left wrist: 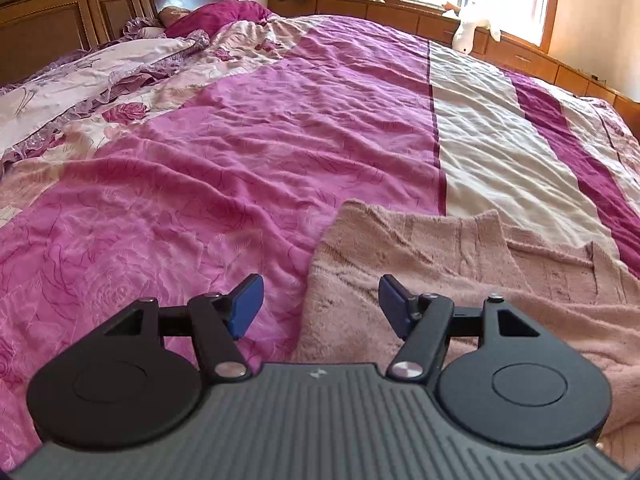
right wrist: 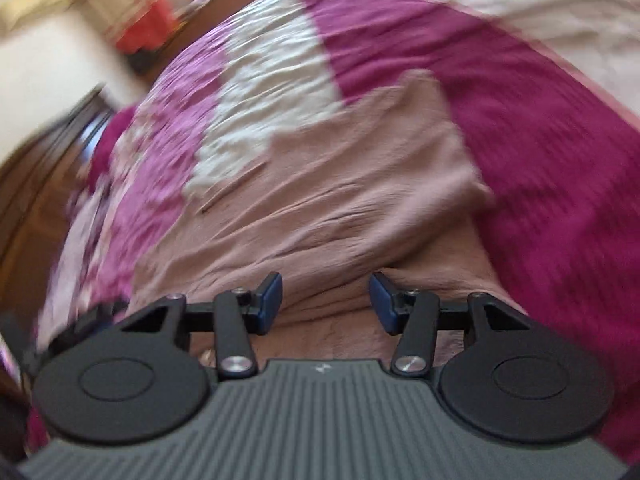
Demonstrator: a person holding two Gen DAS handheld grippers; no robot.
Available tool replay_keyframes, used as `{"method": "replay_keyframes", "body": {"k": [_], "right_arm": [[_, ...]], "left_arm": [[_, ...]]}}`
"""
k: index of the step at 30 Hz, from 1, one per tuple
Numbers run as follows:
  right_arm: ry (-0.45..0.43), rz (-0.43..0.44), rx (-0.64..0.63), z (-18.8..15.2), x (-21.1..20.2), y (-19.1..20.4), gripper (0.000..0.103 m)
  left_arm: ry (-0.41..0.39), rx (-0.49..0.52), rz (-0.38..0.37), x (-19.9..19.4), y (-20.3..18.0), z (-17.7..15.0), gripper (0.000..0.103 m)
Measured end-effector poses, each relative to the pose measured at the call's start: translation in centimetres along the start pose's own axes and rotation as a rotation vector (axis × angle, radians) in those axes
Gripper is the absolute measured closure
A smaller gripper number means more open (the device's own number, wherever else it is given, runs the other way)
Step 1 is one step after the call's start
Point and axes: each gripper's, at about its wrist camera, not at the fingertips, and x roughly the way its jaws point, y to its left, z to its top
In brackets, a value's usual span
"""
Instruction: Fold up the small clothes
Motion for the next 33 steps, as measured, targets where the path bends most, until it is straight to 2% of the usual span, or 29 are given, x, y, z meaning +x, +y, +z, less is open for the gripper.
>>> {"method": "replay_keyframes", "body": {"k": [4,9,12,16,20,21,23,24,25,28,33], "right_arm": [[-0.077,0.065,0.181,-0.3,0.3,-1.9,0.052],[-0.136,0.065,0.222,0.2,0.6,-2.5,0.054],[-0.142,0.031,0.186,0.6,0.7,-2.4,0.091],[-0.184,0.041,0.124,0.6,-2.1,-1.9,0.091],[-0.098,-0.086,0.008,0.4,-0.6,-2.2,0.091],[-0.069,-0.079,-0.002,0.3,0.0,-2.6,0.091],[-0.068,-0.074,-0.007,0.2,0.1,-2.8,0.090],[-0.067,-0.076,-0.007,0.2,-0.1,-2.7,0.087],[-0.069,-0.079,-0.003,0.2,-0.4,-2.5,0.078],[-0.080,-0.081,-0.042,-0.3,-1.7,-1.6,0.066],[-0.068,-0.053,-0.203,-1.7,-4.9,0.3,0.062]], "left_arm": [[0.047,0.002,0.005,0.7,0.4,-0.7,0.032],[0.056,0.002,0.000,1.2,0.7,-0.9,0.032],[0.055,0.020,0.004,1.3,0.4,-0.8,0.032],[0.061,0.041,-0.003,1.5,0.4,-0.8,0.032],[0.069,0.085,0.003,2.0,0.0,-0.8,0.031],[0.067,0.098,0.008,2.0,-0.1,-0.8,0.030],[0.065,0.116,0.012,2.0,-0.2,-0.8,0.030],[0.068,0.115,0.011,1.8,-0.2,-0.7,0.029],[0.074,0.109,0.010,1.5,0.0,-0.5,0.030],[0.063,0.119,-0.003,-0.2,0.5,0.2,0.030],[0.011,0.293,-0.019,-4.4,1.5,1.5,0.029]]}}
